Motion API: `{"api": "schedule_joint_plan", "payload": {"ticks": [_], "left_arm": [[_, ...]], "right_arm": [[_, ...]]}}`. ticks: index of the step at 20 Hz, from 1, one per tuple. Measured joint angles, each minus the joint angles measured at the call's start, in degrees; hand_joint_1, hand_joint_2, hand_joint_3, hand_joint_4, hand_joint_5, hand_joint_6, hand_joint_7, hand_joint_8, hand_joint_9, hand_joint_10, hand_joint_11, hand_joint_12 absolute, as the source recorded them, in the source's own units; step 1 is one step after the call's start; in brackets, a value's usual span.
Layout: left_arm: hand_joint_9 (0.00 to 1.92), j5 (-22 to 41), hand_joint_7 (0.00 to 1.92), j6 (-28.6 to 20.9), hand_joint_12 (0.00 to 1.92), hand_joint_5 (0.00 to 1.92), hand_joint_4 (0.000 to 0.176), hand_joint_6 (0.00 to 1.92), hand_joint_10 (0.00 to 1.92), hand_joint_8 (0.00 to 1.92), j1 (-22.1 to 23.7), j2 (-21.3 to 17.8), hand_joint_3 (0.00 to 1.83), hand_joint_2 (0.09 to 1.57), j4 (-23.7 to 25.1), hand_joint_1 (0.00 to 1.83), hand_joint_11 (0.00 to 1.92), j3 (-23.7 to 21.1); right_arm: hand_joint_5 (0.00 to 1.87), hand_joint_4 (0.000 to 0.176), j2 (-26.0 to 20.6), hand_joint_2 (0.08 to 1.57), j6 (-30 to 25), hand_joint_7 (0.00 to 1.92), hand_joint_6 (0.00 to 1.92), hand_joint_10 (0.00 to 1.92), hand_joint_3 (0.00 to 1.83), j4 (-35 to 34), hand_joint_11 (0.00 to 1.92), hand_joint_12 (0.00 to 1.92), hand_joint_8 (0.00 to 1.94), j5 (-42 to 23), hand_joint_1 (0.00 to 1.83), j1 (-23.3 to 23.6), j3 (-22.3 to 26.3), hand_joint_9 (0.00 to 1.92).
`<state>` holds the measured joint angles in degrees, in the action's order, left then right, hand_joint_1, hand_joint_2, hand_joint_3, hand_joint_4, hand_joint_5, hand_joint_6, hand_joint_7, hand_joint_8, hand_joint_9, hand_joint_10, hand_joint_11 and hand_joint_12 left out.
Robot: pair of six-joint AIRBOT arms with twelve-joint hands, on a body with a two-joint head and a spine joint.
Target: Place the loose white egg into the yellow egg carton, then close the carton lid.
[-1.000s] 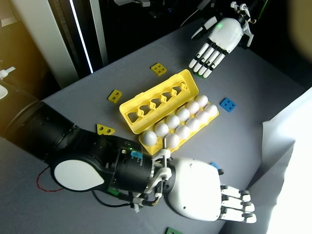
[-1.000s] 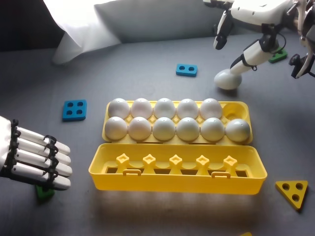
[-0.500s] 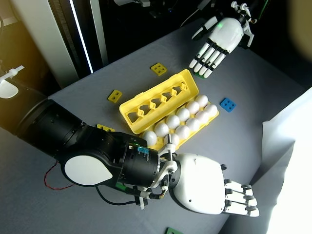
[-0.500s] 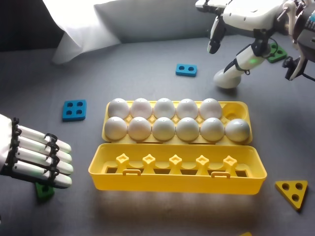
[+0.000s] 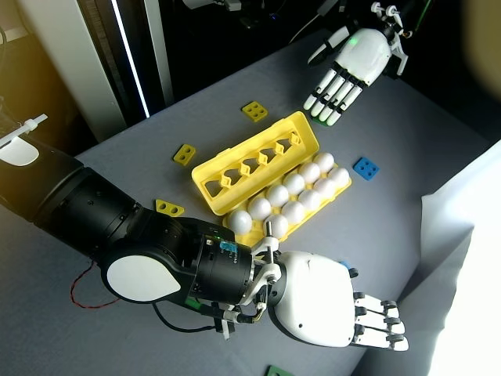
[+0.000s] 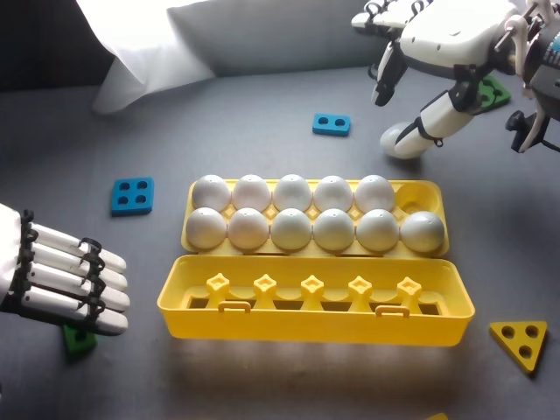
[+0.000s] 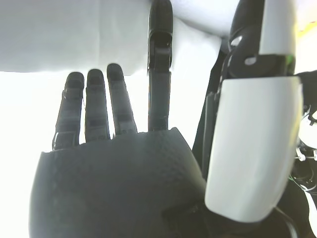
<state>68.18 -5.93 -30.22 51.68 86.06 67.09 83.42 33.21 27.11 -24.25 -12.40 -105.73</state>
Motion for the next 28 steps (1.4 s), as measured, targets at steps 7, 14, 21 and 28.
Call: {"api": "schedule_joint_plan", "payload": {"ticks": [7, 14, 21, 28], "left_arm": [[0.00, -0.04, 0.00, -0.02, 0.00, 0.01, 0.000, 0.00, 0.00, 0.00, 0.00, 0.00, 0.00, 1.29, 0.02, 0.00, 0.00, 0.00], [0.00, -0.20, 0.00, -0.04, 0.00, 0.00, 0.000, 0.00, 0.00, 0.00, -0.02, 0.00, 0.00, 1.29, 0.09, 0.00, 0.00, 0.00], [0.00, -0.39, 0.00, -0.11, 0.00, 0.00, 0.000, 0.00, 0.00, 0.00, -0.09, 0.02, 0.00, 1.28, 0.11, 0.00, 0.00, 0.04], [0.00, -0.42, 0.00, -0.17, 0.00, 0.01, 0.000, 0.00, 0.00, 0.00, -0.09, 0.02, 0.00, 1.28, 0.09, 0.00, 0.00, 0.04]], "right_arm": [[1.00, 0.176, 0.00, 0.76, -0.04, 0.06, 0.00, 0.00, 0.00, -0.35, 0.00, 0.00, 0.00, -0.13, 0.84, -0.66, 0.00, 0.00], [0.99, 0.176, 0.02, 0.76, -0.07, 0.06, 0.00, 0.00, 0.00, -0.22, 0.00, 0.00, 0.00, -0.17, 0.83, -1.36, 0.00, 0.00], [0.95, 0.176, 0.00, 0.76, -0.04, 0.09, 0.00, 0.00, 0.00, -0.48, 0.00, 0.00, 0.01, -0.22, 0.82, -2.19, 0.00, 0.00], [0.94, 0.176, 0.00, 0.75, 0.02, 0.11, 0.00, 0.00, 0.00, -0.66, 0.00, 0.00, 0.01, 0.09, 0.82, -2.60, 0.00, 0.00]]}}
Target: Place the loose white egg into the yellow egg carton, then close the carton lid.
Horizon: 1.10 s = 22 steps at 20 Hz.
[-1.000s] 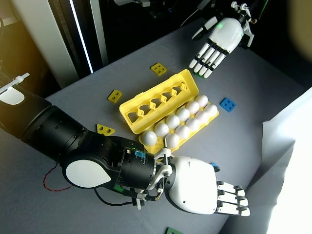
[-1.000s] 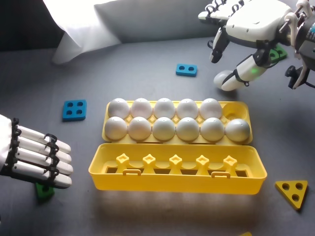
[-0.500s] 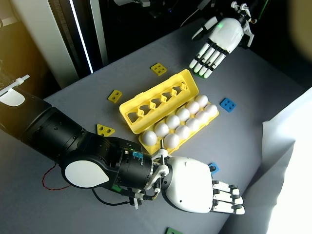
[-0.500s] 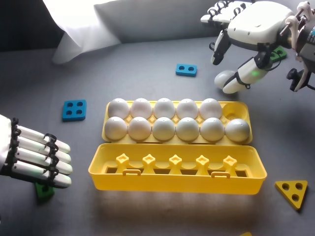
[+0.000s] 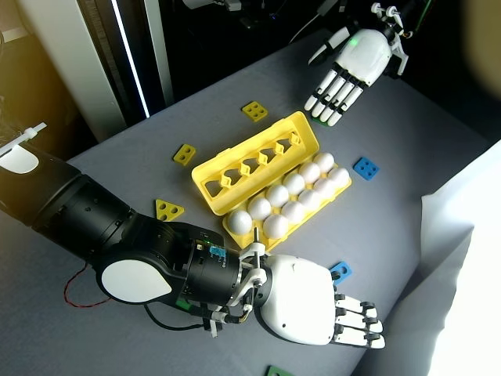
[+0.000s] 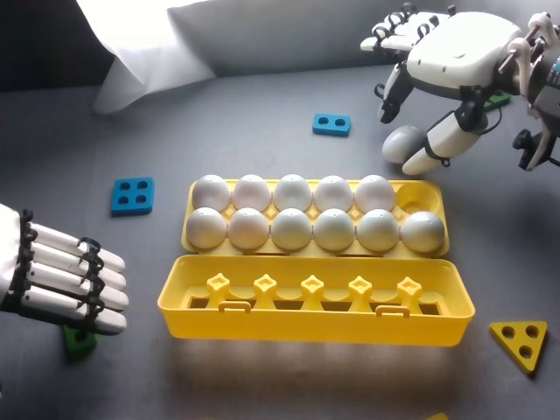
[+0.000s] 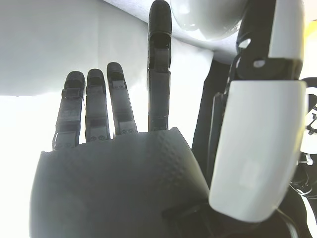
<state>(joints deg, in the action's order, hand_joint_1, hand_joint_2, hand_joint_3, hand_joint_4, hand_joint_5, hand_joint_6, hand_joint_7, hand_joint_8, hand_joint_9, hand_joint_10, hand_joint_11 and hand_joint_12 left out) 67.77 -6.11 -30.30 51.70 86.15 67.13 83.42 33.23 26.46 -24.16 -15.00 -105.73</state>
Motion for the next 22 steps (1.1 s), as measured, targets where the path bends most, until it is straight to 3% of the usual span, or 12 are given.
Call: {"api": "schedule_joint_plan", "payload": {"ticks": [19, 20, 21, 22], "left_arm": [[0.00, -0.04, 0.01, -0.22, 0.00, 0.02, 0.000, 0.00, 0.00, 0.00, 0.02, 0.00, 0.00, 1.28, 0.02, 0.00, 0.00, 0.00], [0.00, -0.04, 0.02, -0.22, 0.00, 0.04, 0.000, 0.01, 0.00, 0.01, 0.02, 0.00, 0.00, 1.28, 0.02, 0.00, 0.00, 0.00], [0.00, -0.07, 0.00, -0.22, 0.00, 0.01, 0.000, 0.00, 0.00, 0.00, 0.02, 0.00, 0.00, 1.28, 0.02, 0.00, 0.00, 0.00], [0.00, -0.07, 0.00, -0.24, 0.00, 0.01, 0.000, 0.00, 0.00, 0.00, 0.02, 0.00, 0.00, 1.28, 0.02, 0.00, 0.00, 0.00]], "right_arm": [[0.96, 0.176, 0.00, 0.78, 0.00, 0.13, 0.02, 0.00, 0.01, -0.94, 0.00, 0.00, 0.01, 0.04, 0.79, -1.25, -0.02, 0.00], [1.05, 0.164, 0.00, 0.77, 0.00, 0.18, 0.02, 0.00, 0.00, -0.94, 0.00, 0.00, 0.01, 0.04, 0.84, -1.22, 0.00, 0.00], [1.18, 0.138, 0.00, 0.74, -0.07, 0.20, 0.03, 0.00, 0.00, -0.94, 0.00, 0.00, 0.00, 0.02, 0.92, -1.22, 0.00, 0.00], [1.22, 0.134, 0.00, 0.74, -0.11, 0.20, 0.03, 0.00, 0.00, -0.94, 0.00, 0.00, 0.00, 0.02, 0.96, -1.22, 0.00, 0.00]]}}
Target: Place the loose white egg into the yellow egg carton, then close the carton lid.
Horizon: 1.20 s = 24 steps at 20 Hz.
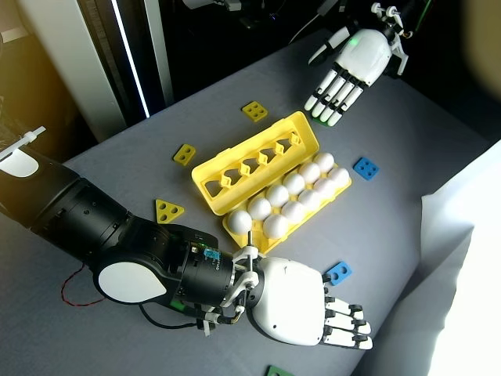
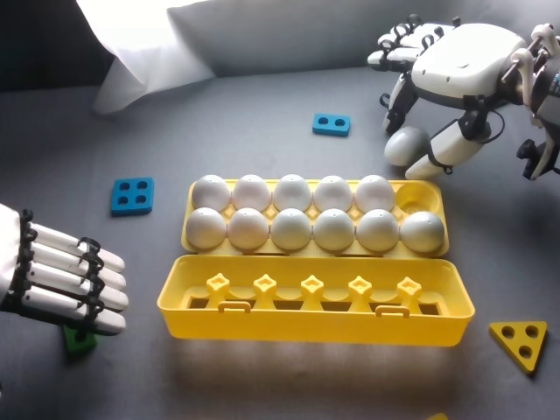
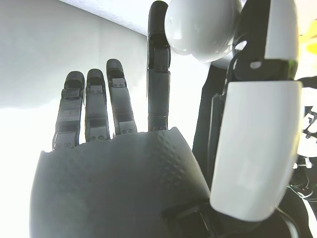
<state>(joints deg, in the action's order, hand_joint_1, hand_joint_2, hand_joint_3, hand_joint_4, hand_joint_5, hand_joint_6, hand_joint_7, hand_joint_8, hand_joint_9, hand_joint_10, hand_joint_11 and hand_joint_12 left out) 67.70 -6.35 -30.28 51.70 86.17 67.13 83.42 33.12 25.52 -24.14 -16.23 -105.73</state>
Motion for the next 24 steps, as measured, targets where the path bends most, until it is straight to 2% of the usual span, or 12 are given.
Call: {"api": "schedule_joint_plan", "payload": {"ticks": [1, 2, 3, 7, 9, 10, 12, 15, 17, 22, 24], "left_arm": [[0.00, 0.00, 0.04, 0.02, 0.00, 0.05, 0.000, 0.02, 0.00, 0.01, 0.00, 0.00, 0.00, 1.29, 0.00, 0.00, 0.00, 0.00], [0.00, 0.00, 0.05, 0.00, 0.00, 0.07, 0.000, 0.01, 0.00, 0.01, 0.00, 0.00, 0.00, 1.28, 0.00, 0.00, 0.00, 0.00], [0.01, -0.02, 0.07, 0.00, 0.00, 0.08, 0.000, 0.01, 0.00, 0.01, 0.00, 0.00, 0.00, 1.28, 0.00, 0.00, 0.00, 0.00], [0.02, -0.11, 0.08, 0.00, 0.00, 0.08, 0.000, 0.01, 0.01, 0.01, 0.00, 0.00, 0.00, 1.28, -0.02, 0.00, 0.00, 0.00], [0.00, -0.17, 0.02, 0.00, 0.00, 0.01, 0.000, 0.00, 0.00, 0.00, 0.00, 0.00, 0.00, 1.28, 0.02, 0.00, 0.00, 0.00], [0.04, -0.20, 0.09, 0.00, 0.00, 0.08, 0.000, 0.01, 0.00, 0.01, 0.00, 0.00, 0.00, 1.28, 0.04, 0.00, 0.00, 0.00], [0.07, -0.22, 0.12, 0.00, 0.00, 0.10, 0.000, 0.01, 0.01, 0.01, 0.00, 0.00, 0.00, 1.28, -0.02, 0.00, 0.00, 0.00], [0.02, -0.28, 0.06, -0.02, 0.00, 0.05, 0.000, 0.00, 0.00, 0.00, 0.00, 0.00, 0.00, 1.28, -0.04, 0.00, 0.00, 0.00], [0.06, -0.35, 0.11, -0.04, 0.00, 0.09, 0.000, 0.02, 0.02, 0.02, 0.00, -0.02, 0.00, 1.28, 0.02, 0.00, 0.00, 0.00], [0.01, -0.35, 0.07, -0.04, 0.00, 0.05, 0.000, 0.00, 0.00, 0.00, 0.00, -0.02, 0.00, 1.28, 0.02, 0.00, 0.00, 0.00], [0.05, -0.37, 0.10, -0.04, 0.00, 0.09, 0.000, 0.01, 0.02, 0.01, 0.00, -0.02, 0.00, 1.28, -0.02, 0.00, 0.00, 0.00]], "right_arm": [[1.25, 0.147, 0.00, 0.74, -0.26, 0.19, 0.03, 0.00, 0.00, -0.20, 0.00, 0.00, 0.00, -0.07, 0.98, 0.00, 0.00, 0.00], [1.42, 0.170, 0.00, 0.90, -0.26, 0.20, 0.09, 0.00, 0.01, -0.35, 0.00, 0.00, 0.00, -0.20, 1.09, 0.02, 0.00, 0.00], [1.47, 0.175, 0.00, 0.93, -0.28, 0.21, 0.06, 0.00, 0.00, -0.42, 0.00, 0.00, 0.00, -0.26, 1.11, 0.02, 0.00, 0.00], [1.52, 0.176, -0.28, 0.93, -0.83, 0.23, 0.01, 0.00, 0.00, -0.26, 0.00, 0.00, 0.00, -0.37, 1.13, 0.02, 0.33, 0.00], [1.52, 0.176, -1.53, 0.93, -1.07, 0.25, 0.01, 0.00, 0.00, -0.11, 0.00, 0.00, 0.01, -0.07, 1.14, 0.00, 2.10, 0.00], [1.52, 0.176, -2.62, 0.93, -1.05, 0.27, 0.01, 0.00, 0.00, -0.17, 0.00, 0.00, 0.01, -0.04, 1.14, 0.02, 3.58, 0.00], [1.52, 0.176, -5.95, 0.93, -1.09, 0.29, 0.01, 0.00, 0.00, -0.37, 0.00, 0.00, 0.02, 0.37, 1.14, 1.22, 7.91, 0.00], [1.52, 0.176, -9.35, 0.93, -1.18, 0.28, 0.01, 0.00, 0.00, -0.35, 0.00, 0.00, 0.01, 0.39, 1.13, 2.54, 12.90, 0.00], [1.52, 0.176, -12.24, 0.93, -1.20, 0.28, 0.01, 0.00, 0.00, -0.15, 0.00, 0.00, 0.01, 0.70, 1.13, 3.19, 17.27, 0.00], [1.52, 0.176, -16.96, 0.93, -1.25, 0.29, 0.01, 0.00, 0.00, -0.39, 0.00, 0.00, 0.01, 3.85, 1.13, 3.34, 23.52, 0.00], [1.52, 0.176, -18.21, 0.93, -1.25, 0.28, 0.00, 0.00, 0.00, -0.39, 0.00, 0.00, 0.00, 4.46, 1.13, 3.34, 25.33, 0.01]]}}
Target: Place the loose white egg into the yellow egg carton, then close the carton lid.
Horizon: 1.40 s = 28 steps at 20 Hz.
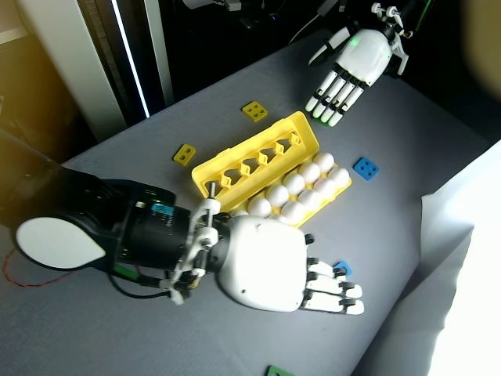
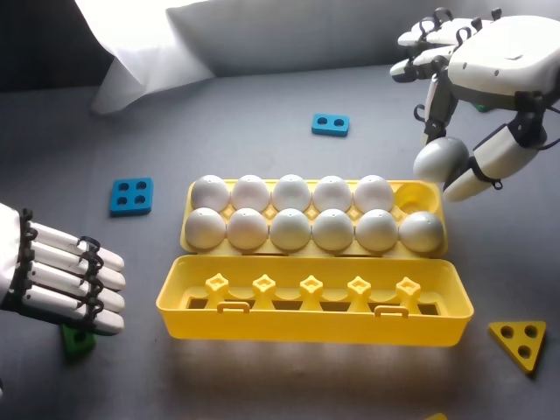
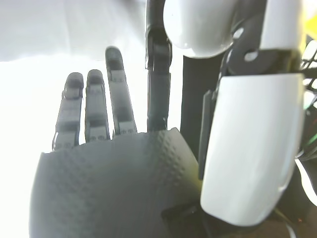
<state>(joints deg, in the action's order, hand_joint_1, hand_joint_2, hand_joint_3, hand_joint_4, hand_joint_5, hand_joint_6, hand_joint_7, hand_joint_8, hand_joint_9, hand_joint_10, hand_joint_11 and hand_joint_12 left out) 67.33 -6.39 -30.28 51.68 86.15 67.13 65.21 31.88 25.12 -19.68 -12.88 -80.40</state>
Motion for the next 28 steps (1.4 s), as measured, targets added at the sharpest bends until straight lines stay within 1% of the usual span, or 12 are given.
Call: {"api": "schedule_joint_plan", "payload": {"ticks": [2, 6, 8, 10, 13, 15, 17, 22, 23, 24, 26, 28], "left_arm": [[0.00, 0.00, 0.05, 0.00, 0.00, 0.04, 0.000, 0.00, 0.00, 0.00, 0.00, 0.00, 0.00, 1.28, 0.02, 0.00, 0.00, 0.00], [0.03, -0.02, 0.08, 0.00, 0.00, 0.07, 0.000, 0.01, 0.01, 0.01, 0.00, 0.00, 0.00, 1.28, 0.04, 0.00, 0.00, 0.00], [0.08, 0.00, 0.13, -0.02, 0.00, 0.11, 0.000, 0.01, 0.01, 0.01, 0.00, 0.00, 0.00, 1.28, -0.02, 0.00, 0.00, 0.00], [0.07, -0.02, 0.11, 0.00, 0.00, 0.10, 0.000, 0.00, 0.00, 0.01, 0.00, 0.00, 0.00, 1.28, 0.07, 0.00, 0.00, 0.00], [0.09, -0.02, 0.14, 0.00, 0.00, 0.12, 0.000, 0.01, 0.01, 0.01, 0.02, 0.02, 0.00, 1.29, -0.04, 0.00, 0.00, 0.00], [0.10, -0.04, 0.15, -0.02, 0.00, 0.12, 0.000, 0.01, 0.01, 0.01, 0.02, 0.00, 0.00, 1.28, 0.02, 0.00, 0.00, 0.00], [0.05, -0.02, 0.10, 0.00, 0.00, 0.08, 0.000, 0.00, 0.00, 0.00, 0.02, 0.00, 0.00, 1.28, 0.02, 0.00, 0.00, 0.00], [0.06, -0.07, 0.11, -0.17, 0.00, 0.10, 0.000, 0.01, 0.00, 0.00, 0.13, 0.00, 0.00, 1.28, 0.02, 0.00, 0.00, 0.00], [0.03, -0.07, 0.08, -0.33, 0.00, 0.08, 0.000, 0.00, 0.00, 0.00, 0.13, 0.00, 0.00, 1.29, 0.02, 0.00, 0.00, 0.00], [0.05, -0.07, 0.10, -0.44, 0.00, 0.11, 0.000, 0.01, 0.01, 0.01, 0.13, 0.00, 0.00, 1.29, 0.02, 0.00, 0.00, 0.00], [0.03, -0.07, 0.08, -0.55, 0.00, 0.07, 0.000, 0.00, 0.00, 0.00, 0.13, 0.02, 0.00, 1.29, 0.00, 0.00, 0.00, 0.00], [0.03, -0.07, 0.07, -0.57, 0.00, 0.06, 0.000, 0.00, 0.00, 0.00, 0.13, 0.02, 0.00, 1.29, 0.04, 0.00, 0.00, 0.00]], "right_arm": [[1.52, 0.176, -0.44, 0.93, -0.02, 0.28, 0.00, 0.00, 0.00, -0.02, 0.00, 0.00, 0.01, 0.02, 1.13, 0.00, 1.27, 0.01], [1.52, 0.176, -0.44, 0.93, 0.00, 0.31, 0.00, 0.00, 0.00, -0.04, 0.00, 0.00, 0.01, 0.46, 1.13, -0.07, 1.57, 0.01], [1.52, 0.176, -0.44, 0.94, 0.00, 0.29, 0.00, 0.00, 0.00, -0.04, 0.00, 0.00, 0.00, 0.44, 1.13, -0.87, 1.57, 0.01], [1.52, 0.176, -0.22, 0.94, 0.00, 0.30, 0.00, 0.01, 0.00, -0.04, 0.00, 0.00, 0.01, 0.70, 1.13, -1.68, 1.57, 0.02], [1.52, 0.176, 0.50, 0.94, 2.05, 0.29, 0.00, 0.00, 0.00, -0.04, 0.00, 0.00, 0.00, 0.55, 1.13, -2.43, 1.55, 0.00], [1.52, 0.176, 0.92, 0.94, 2.67, 0.32, 0.00, 0.01, 0.00, -0.07, 0.00, 0.00, 0.01, -0.09, 1.13, -2.75, 1.09, 0.03], [1.52, 0.176, 1.73, 0.94, 2.73, 0.32, 0.00, 0.01, 0.00, -0.02, 0.00, 0.00, 0.01, 0.31, 1.13, -2.80, 0.22, 0.03], [1.52, 0.176, 2.10, 0.94, 2.82, 0.33, 0.00, 0.01, 0.00, 0.00, 0.00, 0.00, 0.01, 0.20, 1.13, -2.80, -0.37, 0.04], [1.52, 0.176, 2.16, 0.94, 2.82, 0.34, 0.00, 0.01, 0.00, 0.02, 0.00, 0.00, 0.01, 0.00, 1.13, -2.80, -0.59, 0.04], [1.52, 0.176, 2.21, 0.94, 2.84, 0.33, 0.00, 0.01, 0.00, 0.00, 0.00, 0.00, 0.01, -0.17, 1.13, -2.80, -0.61, 0.03], [1.52, 0.176, 2.49, 0.94, 2.86, 0.30, 0.00, 0.00, 0.00, 0.00, 0.00, 0.00, 0.00, -0.52, 1.13, -2.80, -1.18, 0.01], [1.52, 0.176, 3.13, 0.94, 2.89, 0.33, 0.00, 0.02, 0.00, 0.00, 0.00, 0.00, 0.01, -0.63, 1.13, -2.71, -1.99, 0.05]]}}
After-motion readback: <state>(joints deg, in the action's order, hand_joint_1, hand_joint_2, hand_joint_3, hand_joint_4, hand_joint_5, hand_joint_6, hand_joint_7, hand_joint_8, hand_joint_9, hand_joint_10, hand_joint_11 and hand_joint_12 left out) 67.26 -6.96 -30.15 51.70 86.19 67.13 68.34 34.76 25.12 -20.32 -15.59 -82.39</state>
